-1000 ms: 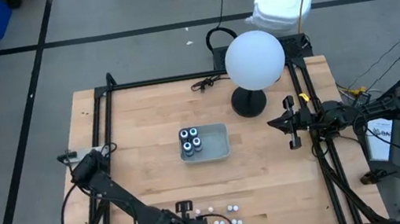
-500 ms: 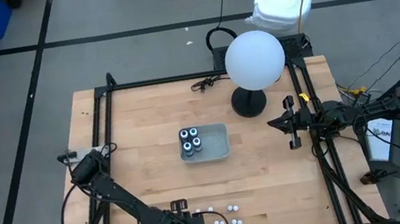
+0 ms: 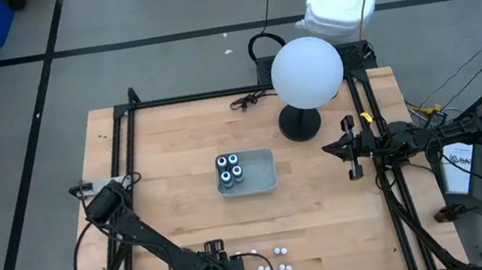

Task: Pick & Place food coloring
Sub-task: Put the small black food coloring bottle into the gray bin

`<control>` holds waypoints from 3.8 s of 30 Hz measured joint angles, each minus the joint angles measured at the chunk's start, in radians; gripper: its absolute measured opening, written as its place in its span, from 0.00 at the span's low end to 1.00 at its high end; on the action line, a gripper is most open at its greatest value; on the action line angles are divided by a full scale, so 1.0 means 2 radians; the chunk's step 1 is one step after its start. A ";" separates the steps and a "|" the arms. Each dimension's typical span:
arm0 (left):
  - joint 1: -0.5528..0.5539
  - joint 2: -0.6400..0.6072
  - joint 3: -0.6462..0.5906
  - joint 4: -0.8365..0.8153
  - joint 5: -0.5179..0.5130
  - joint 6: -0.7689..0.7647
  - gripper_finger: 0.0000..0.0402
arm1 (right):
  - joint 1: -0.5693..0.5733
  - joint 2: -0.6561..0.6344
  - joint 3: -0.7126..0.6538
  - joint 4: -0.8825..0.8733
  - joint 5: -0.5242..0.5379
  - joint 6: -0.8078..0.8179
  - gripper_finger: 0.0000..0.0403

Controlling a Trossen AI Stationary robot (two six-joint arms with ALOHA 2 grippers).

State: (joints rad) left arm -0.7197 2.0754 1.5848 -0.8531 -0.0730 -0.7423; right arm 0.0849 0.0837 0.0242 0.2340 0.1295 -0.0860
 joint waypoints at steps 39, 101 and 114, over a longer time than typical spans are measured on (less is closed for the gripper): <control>0.018 0.000 -0.026 0.022 0.041 -0.019 0.18 | 0.000 0.000 0.000 0.000 0.000 -0.001 0.00; 0.313 0.023 0.281 -0.220 0.042 0.323 0.19 | 0.000 0.000 0.000 0.000 0.002 -0.031 0.00; 0.338 0.085 0.307 -0.211 -0.043 0.356 0.19 | 0.000 0.000 0.000 0.000 0.002 -0.031 0.00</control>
State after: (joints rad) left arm -0.0433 2.2445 2.1986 -1.2758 -0.1589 -0.0303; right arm 0.0849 0.0834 0.0246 0.2337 0.1334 -0.1483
